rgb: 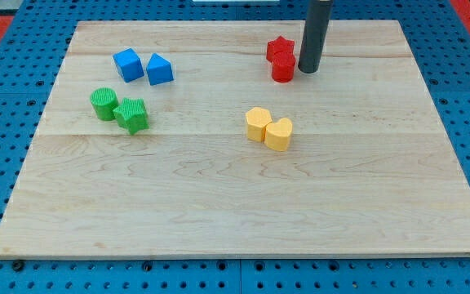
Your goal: Slightly move the red circle below the red star
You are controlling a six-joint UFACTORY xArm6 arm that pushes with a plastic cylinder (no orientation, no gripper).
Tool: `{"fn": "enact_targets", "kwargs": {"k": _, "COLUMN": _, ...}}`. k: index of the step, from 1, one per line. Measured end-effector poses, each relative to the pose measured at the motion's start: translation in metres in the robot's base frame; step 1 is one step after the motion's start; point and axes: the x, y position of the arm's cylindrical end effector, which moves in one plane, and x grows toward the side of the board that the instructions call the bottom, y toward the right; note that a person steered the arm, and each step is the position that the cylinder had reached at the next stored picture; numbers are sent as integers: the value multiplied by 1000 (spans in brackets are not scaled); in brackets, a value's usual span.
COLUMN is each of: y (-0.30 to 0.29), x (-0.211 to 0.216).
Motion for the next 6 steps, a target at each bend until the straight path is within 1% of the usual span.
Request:
{"fn": "enact_targets", "kwargs": {"k": 2, "y": -14, "x": 0}}
{"fn": "enact_targets", "kwargs": {"k": 3, "y": 50, "x": 60}}
{"fn": "enact_targets", "kwargs": {"k": 4, "y": 67, "x": 176}}
{"fn": "enact_targets", "kwargs": {"k": 5, "y": -27, "x": 188}}
{"fn": "enact_targets", "kwargs": {"k": 6, "y": -60, "x": 158}}
